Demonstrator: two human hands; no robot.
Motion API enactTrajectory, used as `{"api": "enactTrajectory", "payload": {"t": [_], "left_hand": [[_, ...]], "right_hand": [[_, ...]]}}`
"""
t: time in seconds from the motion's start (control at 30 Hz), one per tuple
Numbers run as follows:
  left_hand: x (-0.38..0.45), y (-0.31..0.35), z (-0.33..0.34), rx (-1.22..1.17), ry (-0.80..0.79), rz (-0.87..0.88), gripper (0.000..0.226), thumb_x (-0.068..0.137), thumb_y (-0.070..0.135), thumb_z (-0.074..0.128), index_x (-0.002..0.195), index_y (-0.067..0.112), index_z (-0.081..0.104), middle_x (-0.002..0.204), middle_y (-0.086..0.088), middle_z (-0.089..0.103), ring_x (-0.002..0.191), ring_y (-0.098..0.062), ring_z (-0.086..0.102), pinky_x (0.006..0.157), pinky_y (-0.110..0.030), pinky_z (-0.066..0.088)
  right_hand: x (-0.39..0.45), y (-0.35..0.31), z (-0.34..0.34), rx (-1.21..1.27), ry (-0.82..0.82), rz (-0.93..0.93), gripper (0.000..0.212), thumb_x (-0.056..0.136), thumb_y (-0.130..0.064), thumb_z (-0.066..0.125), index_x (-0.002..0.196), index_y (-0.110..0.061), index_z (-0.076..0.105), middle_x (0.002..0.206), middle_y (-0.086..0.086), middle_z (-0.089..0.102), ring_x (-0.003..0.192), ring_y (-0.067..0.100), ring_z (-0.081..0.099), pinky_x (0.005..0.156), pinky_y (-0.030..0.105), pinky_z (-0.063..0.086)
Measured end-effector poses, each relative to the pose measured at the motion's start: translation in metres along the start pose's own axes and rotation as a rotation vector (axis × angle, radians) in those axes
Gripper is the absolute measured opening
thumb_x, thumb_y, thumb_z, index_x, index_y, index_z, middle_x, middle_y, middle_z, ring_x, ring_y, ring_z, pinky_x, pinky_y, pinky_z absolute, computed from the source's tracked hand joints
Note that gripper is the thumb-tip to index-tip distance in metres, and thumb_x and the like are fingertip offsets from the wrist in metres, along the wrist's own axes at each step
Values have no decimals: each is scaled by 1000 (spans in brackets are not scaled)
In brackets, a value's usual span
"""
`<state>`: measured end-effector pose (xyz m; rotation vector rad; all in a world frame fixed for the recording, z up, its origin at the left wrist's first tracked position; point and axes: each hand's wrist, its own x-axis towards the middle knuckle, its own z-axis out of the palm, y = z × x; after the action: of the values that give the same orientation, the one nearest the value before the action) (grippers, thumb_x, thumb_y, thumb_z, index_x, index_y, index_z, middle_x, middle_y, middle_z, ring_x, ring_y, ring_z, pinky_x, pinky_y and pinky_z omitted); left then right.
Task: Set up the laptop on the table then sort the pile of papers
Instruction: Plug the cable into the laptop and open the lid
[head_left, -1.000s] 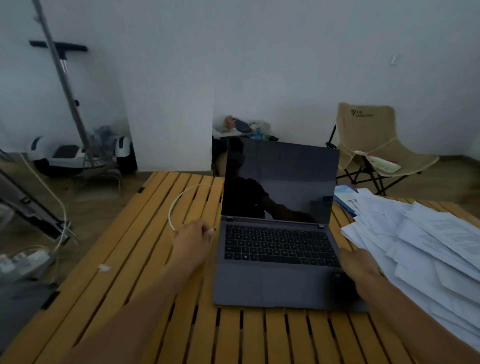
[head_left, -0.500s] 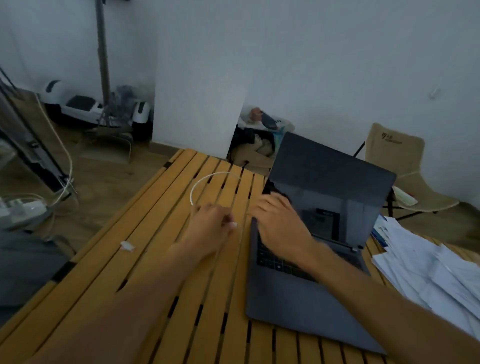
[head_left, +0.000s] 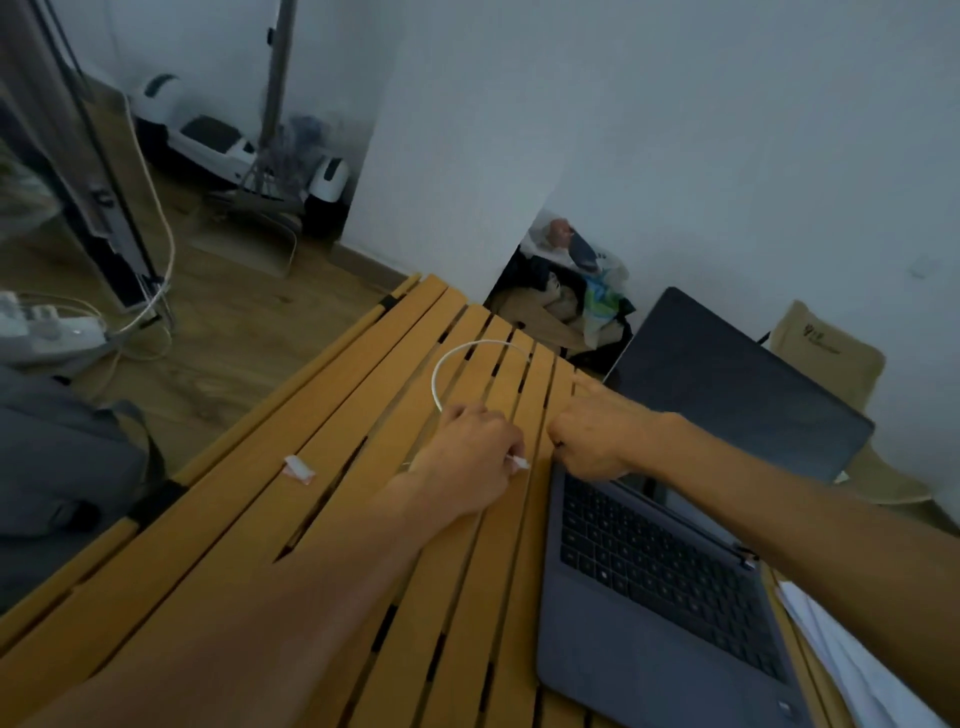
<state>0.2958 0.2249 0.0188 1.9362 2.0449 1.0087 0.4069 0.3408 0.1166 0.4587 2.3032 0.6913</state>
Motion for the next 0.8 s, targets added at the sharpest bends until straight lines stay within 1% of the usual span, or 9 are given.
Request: {"api": "enactTrajectory", "payload": {"t": [0.1, 0.13, 0.2, 0.27, 0.37, 0.47, 0.53, 0.63, 0.8], "left_hand": [[1, 1, -1, -56, 4, -18, 13, 92, 33, 58, 101, 31, 68, 103, 10, 63, 109, -14, 48, 102, -36, 29], [2, 2, -1, -90, 6, -32, 13, 93, 34, 58, 101, 31, 68, 102, 11, 63, 108, -14, 48, 102, -36, 29], [5, 7, -4, -150, 13, -40, 14, 94, 37, 57, 101, 33, 68, 101, 12, 63, 108, -12, 48, 102, -38, 29], [8, 14, -9, -193, 4, -11, 13, 94, 38, 57, 101, 34, 68, 101, 13, 63, 108, -11, 48, 104, -39, 31], [12, 29, -15, -254, 51, 31, 14, 93, 38, 58, 101, 35, 69, 99, 15, 64, 106, -9, 49, 104, -39, 32], [16, 42, -20, -367, 95, 29, 13, 91, 38, 63, 100, 34, 72, 97, 16, 66, 102, -9, 50, 99, -40, 37], [18, 51, -21, -448, 87, 39, 13, 89, 38, 65, 99, 34, 73, 96, 17, 68, 99, -8, 54, 96, -41, 41], [20, 60, -19, -423, 77, 57, 14, 89, 40, 66, 99, 37, 74, 97, 18, 70, 98, -6, 56, 96, -42, 43], [21, 67, -14, -450, 88, 58, 12, 89, 36, 66, 97, 35, 75, 95, 21, 67, 101, -9, 56, 97, -45, 43]], "right_hand": [[-6, 12, 2, 45, 131, -45, 26, 90, -35, 49, 72, -25, 64, 81, -11, 61, 95, 15, 54, 116, 39, 21], [-10, 18, 2, 77, 157, -47, 24, 91, -37, 51, 74, -26, 64, 84, -14, 60, 99, 12, 53, 117, 37, 21], [-23, 33, 2, 148, 202, -18, 20, 95, -40, 53, 83, -31, 67, 88, -19, 57, 104, 7, 52, 121, 36, 15], [-39, 48, 3, 169, 243, 22, 21, 97, -42, 51, 93, -34, 70, 90, -18, 63, 99, 6, 54, 124, 38, 11], [-62, 64, 6, 220, 330, 65, 20, 97, -43, 52, 95, -36, 71, 92, -14, 69, 93, 6, 56, 125, 40, 11], [-74, 67, 6, 245, 356, 82, 19, 98, -44, 53, 98, -37, 71, 96, -14, 69, 97, 5, 57, 125, 37, 7], [-79, 68, 4, 246, 369, 85, 20, 98, -43, 52, 100, -36, 71, 100, -15, 70, 101, 6, 57, 125, 35, 3], [-83, 67, 3, 253, 369, 94, 23, 99, -43, 51, 104, -34, 71, 105, -14, 70, 107, 6, 57, 121, 30, -1], [-86, 67, 2, 259, 379, 102, 24, 99, -44, 51, 103, -33, 72, 103, -9, 71, 108, 8, 57, 122, 32, 2]]}}
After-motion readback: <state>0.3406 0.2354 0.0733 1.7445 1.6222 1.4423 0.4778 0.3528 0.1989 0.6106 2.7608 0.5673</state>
